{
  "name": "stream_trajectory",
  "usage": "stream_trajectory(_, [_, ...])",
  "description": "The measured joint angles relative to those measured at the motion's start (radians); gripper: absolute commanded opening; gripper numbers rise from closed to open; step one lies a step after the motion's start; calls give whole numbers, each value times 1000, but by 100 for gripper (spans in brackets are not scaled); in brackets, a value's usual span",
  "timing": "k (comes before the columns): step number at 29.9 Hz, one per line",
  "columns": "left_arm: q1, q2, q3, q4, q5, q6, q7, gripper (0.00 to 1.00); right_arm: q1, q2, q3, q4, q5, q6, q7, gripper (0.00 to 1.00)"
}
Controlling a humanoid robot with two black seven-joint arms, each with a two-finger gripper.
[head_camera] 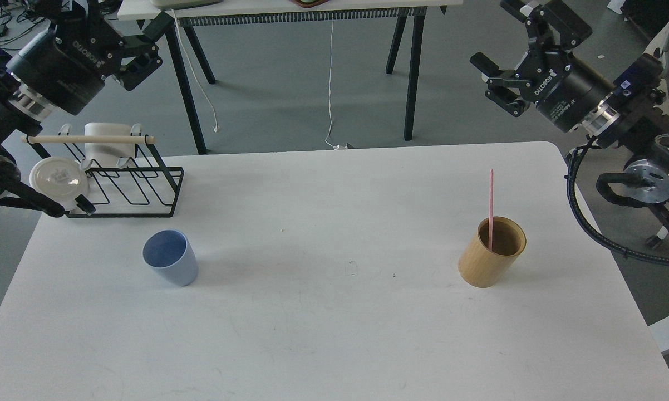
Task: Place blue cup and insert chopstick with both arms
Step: 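Swing the left gripper down toward the light blue cup, then reach the left gripper to the light blue cup and grasp it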
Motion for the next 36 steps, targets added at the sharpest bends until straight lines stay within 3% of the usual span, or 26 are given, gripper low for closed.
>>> stream_trajectory(11, [-74, 392, 250, -201, 476, 21, 0, 100, -93, -56, 78, -28, 4, 0, 0, 98])
stream_trajectory(17, [-77, 482, 353, -252, 799, 25, 0, 100, -140, -58, 100, -41, 79, 0, 0, 98])
stream_trajectory(26, [-75, 401, 521, -158, 1032, 60, 0, 100, -151, -60, 103, -41, 96, 0, 0, 98])
stream_trajectory(36, [-74, 216, 551, 49, 1102, 62, 0, 100, -168, -78, 103, -37, 97, 0, 0, 98])
